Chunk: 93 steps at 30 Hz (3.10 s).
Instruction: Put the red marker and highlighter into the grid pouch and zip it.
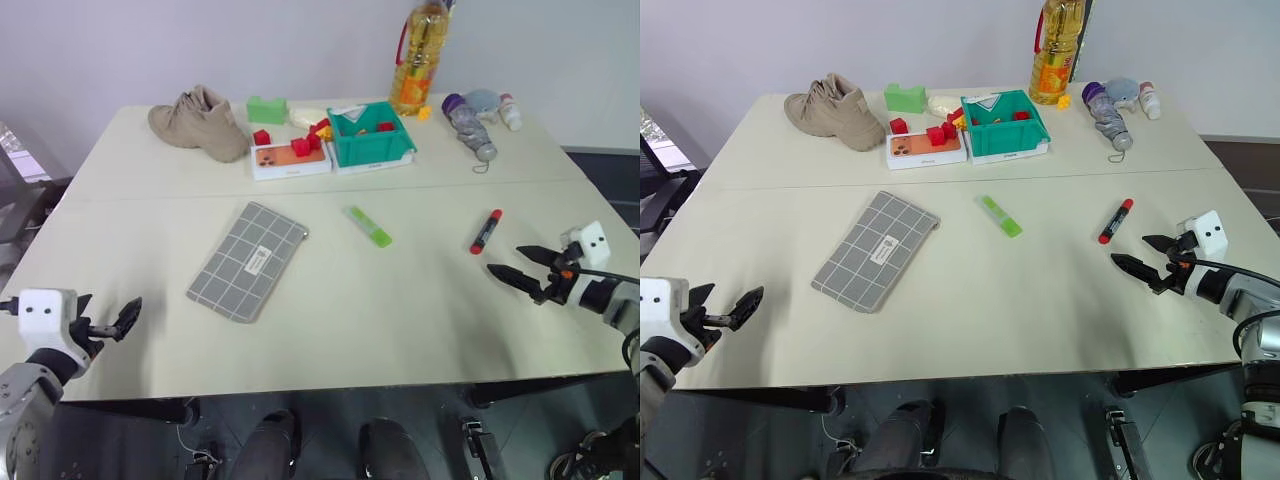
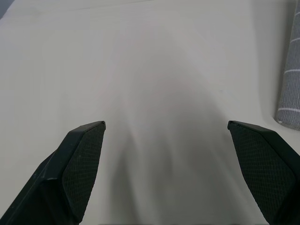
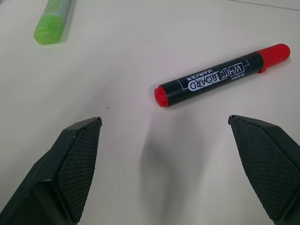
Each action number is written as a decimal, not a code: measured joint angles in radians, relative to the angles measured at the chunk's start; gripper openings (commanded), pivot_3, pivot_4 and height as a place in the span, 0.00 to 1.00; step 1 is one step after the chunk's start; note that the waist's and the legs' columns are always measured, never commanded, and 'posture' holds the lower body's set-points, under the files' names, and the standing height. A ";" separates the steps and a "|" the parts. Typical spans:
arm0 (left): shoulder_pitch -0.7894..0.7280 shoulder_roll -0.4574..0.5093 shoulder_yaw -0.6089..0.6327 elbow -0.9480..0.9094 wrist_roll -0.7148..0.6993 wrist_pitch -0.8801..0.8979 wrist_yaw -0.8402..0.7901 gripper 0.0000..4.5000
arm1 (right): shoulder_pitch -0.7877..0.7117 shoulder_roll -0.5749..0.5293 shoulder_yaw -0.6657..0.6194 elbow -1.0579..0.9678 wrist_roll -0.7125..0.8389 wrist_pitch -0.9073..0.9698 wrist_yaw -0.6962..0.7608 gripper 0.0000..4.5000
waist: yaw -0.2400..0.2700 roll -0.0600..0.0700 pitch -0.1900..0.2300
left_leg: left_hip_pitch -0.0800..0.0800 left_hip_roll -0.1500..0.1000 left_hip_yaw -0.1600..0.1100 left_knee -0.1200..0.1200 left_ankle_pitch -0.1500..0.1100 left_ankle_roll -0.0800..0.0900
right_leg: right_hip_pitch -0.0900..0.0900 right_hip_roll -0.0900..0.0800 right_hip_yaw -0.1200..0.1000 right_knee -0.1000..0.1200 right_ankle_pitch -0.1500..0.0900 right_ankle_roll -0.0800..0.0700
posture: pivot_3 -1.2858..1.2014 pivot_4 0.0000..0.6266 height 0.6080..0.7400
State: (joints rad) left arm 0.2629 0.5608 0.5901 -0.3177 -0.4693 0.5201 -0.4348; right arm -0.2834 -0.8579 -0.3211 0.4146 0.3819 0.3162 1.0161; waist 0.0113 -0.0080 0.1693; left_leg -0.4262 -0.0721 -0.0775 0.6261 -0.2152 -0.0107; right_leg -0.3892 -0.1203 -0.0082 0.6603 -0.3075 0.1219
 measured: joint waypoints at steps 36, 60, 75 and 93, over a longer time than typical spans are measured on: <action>0.091 -0.017 -0.159 -0.044 0.066 -0.247 -0.201 1.00 | -0.315 0.605 0.470 -0.351 -0.085 0.201 -0.362 0.01 | -0.006 -0.001 0.000 | 0.000 0.000 -0.001 -0.003 0.000 -0.001 | -0.005 0.001 0.000 -0.001 0.001 -0.001 | 0.52 0.24 0.99; 0.081 0.035 -0.400 -0.019 0.555 -0.650 -0.110 1.00 | -0.591 0.904 0.501 0.234 -0.259 0.187 -0.561 0.01 | -0.029 0.000 -0.001 | 0.003 -0.001 0.000 -0.011 0.003 -0.005 | -0.009 0.003 0.000 0.002 0.001 -0.001 | 0.52 0.24 0.99; -0.170 0.036 -0.610 0.235 0.939 -0.956 0.160 0.63 | -0.568 0.918 0.500 0.192 -0.260 0.201 -0.570 0.00 | -0.030 0.001 -0.002 | 0.004 -0.001 0.000 -0.011 0.003 -0.005 | -0.011 0.003 0.001 0.005 0.001 -0.001 | 0.52 0.24 0.99; -0.183 -0.034 -0.570 0.167 0.650 -0.851 0.110 0.00 | -0.540 0.775 0.448 -0.043 -0.235 0.157 -0.491 0.41 | -0.027 0.001 -0.002 | 0.000 -0.001 0.000 -0.011 0.004 -0.006 | -0.014 0.003 0.001 0.005 0.001 -0.001 | 0.52 0.24 0.99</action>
State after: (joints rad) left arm 0.0801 0.5270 0.0202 -0.1507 0.1807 -0.3312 -0.3251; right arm -0.8237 -0.0833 0.1273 0.3719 0.1469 0.4732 0.5251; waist -0.0154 -0.0065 0.1673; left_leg -0.4266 -0.0730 -0.0780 0.6155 -0.2116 -0.0162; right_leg -0.4028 -0.1172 -0.0074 0.6657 -0.3061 0.1209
